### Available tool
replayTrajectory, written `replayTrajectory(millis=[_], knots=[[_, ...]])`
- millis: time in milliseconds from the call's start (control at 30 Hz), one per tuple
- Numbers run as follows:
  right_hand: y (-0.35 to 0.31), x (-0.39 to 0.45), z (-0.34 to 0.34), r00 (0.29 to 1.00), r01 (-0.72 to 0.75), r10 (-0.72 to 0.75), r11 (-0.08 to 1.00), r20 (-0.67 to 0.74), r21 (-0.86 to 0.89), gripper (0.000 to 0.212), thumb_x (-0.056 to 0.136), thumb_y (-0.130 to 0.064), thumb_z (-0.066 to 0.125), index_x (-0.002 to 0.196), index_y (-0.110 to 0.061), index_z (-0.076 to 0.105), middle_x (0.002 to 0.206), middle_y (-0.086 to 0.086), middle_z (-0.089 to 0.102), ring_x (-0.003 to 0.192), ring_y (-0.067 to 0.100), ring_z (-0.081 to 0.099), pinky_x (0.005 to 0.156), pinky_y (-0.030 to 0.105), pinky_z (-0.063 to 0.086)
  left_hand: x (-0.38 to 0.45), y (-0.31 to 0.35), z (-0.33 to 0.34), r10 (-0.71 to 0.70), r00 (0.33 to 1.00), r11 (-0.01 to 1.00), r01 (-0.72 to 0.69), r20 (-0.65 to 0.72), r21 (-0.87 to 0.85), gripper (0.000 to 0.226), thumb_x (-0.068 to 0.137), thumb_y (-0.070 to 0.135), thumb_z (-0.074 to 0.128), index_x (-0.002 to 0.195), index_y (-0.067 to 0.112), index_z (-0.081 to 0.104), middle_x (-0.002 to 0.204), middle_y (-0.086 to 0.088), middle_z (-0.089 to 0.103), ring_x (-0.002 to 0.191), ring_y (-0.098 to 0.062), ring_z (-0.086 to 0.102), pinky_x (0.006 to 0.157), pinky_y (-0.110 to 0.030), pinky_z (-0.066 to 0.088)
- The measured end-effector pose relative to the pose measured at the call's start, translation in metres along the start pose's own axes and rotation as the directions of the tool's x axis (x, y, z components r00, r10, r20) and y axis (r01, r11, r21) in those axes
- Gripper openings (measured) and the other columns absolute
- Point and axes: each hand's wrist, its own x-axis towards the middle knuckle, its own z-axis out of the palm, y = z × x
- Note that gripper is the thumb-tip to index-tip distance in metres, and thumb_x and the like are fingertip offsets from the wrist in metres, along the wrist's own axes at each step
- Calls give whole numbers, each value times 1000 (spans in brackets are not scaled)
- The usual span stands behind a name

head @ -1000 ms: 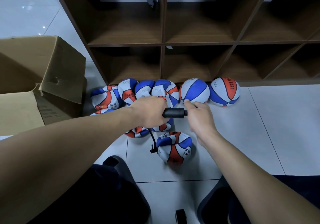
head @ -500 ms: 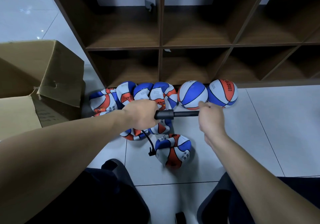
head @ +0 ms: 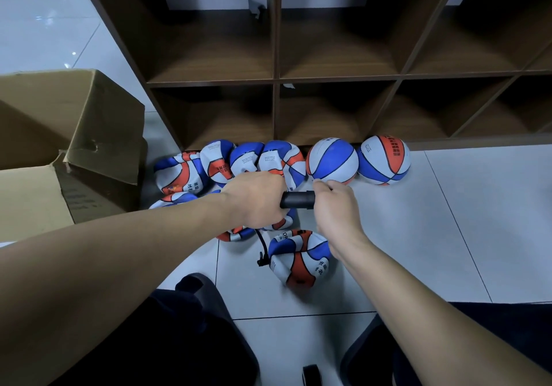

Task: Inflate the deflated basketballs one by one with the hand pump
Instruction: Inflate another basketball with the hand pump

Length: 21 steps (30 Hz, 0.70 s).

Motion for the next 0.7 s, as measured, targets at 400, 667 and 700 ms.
replayTrajectory(millis=[400,667,700], knots=[[11,39,-49,988,-43,50,998,-149,50,47,101,-24,61,64,-21,32,53,-9,27,58,20,27,55,31,25,-2,-39,0,-50,993,997,55,108,-50,22,97,42,64,83,26,67,71,-1,69,67,-22,69,63,-41,60],[14,24,-30,985,70,-85,992,-147,-108,38,101,-25,58,69,-9,42,63,5,41,60,22,37,58,36,33,-3,-33,3,-26,993,998,31,111,-45,22,99,39,64,82,25,64,69,1,68,64,-19,68,65,-40,60],[16,19,-25,986,88,-106,987,-131,-132,39,101,-26,57,70,-7,44,64,7,45,61,23,41,59,37,35,-3,-31,3,-19,994,999,23,108,-39,22,99,39,64,81,25,64,68,2,67,63,-18,68,64,-40,60]])
